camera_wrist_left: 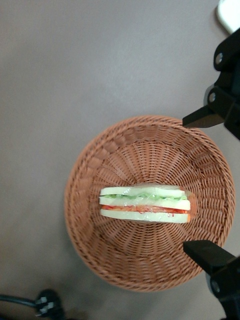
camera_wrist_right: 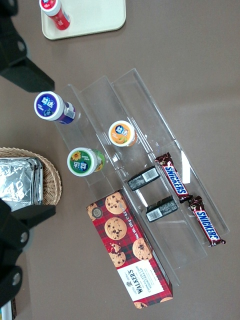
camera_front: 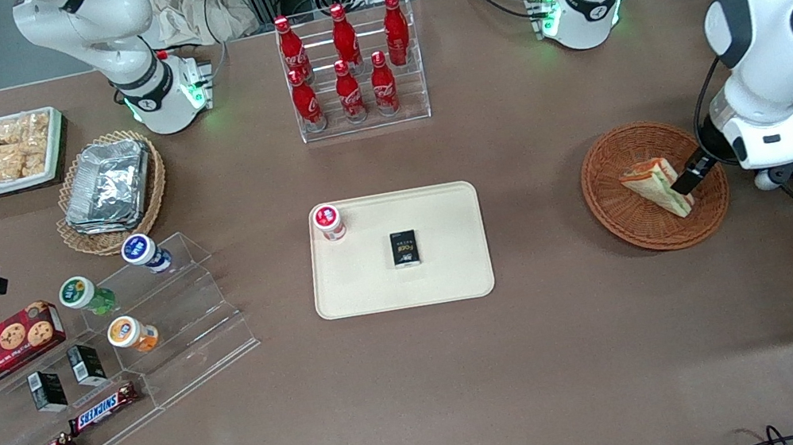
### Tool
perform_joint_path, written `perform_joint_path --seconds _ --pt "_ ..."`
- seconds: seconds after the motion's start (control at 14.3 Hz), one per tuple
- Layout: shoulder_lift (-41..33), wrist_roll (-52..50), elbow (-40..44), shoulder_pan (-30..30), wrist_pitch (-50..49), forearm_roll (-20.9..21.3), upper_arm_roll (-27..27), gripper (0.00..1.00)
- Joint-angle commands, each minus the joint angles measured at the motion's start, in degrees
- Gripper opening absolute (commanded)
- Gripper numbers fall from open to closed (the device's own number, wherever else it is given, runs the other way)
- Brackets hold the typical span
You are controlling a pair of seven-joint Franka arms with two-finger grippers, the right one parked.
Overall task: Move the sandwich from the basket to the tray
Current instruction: 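Lower the open left gripper over the wrapped sandwich in the wicker basket, then close the left gripper on the sandwich's wrapped edge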
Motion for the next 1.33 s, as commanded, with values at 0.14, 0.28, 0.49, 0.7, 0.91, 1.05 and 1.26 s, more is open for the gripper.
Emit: perform_joint_path --seconds 0.14,0.28,0.49,0.7,0.91,1.05,1.26 --pt "3.4 -4.5 -2.7 -0.5 5.3 -0.5 0.6 1.00" --pt "4.1 -4.8 -5.8 -0.5 9.0 -0.5 0.6 1.00" --pt "5.6 -4.7 -8.4 -0.5 12.4 -0.4 2.3 1.00" --pt "7.6 -4.6 -10.4 -0.5 16.8 -0.3 3.3 1.00" --pt "9.5 -4.7 -10.5 -0.5 18.9 -0.3 3.5 0.62" --pt "9.5 -4.7 -10.4 -0.6 19.1 -0.3 3.4 0.08" --pt "9.5 -5.0 -9.9 -0.9 19.1 -0.3 3.0 0.00"
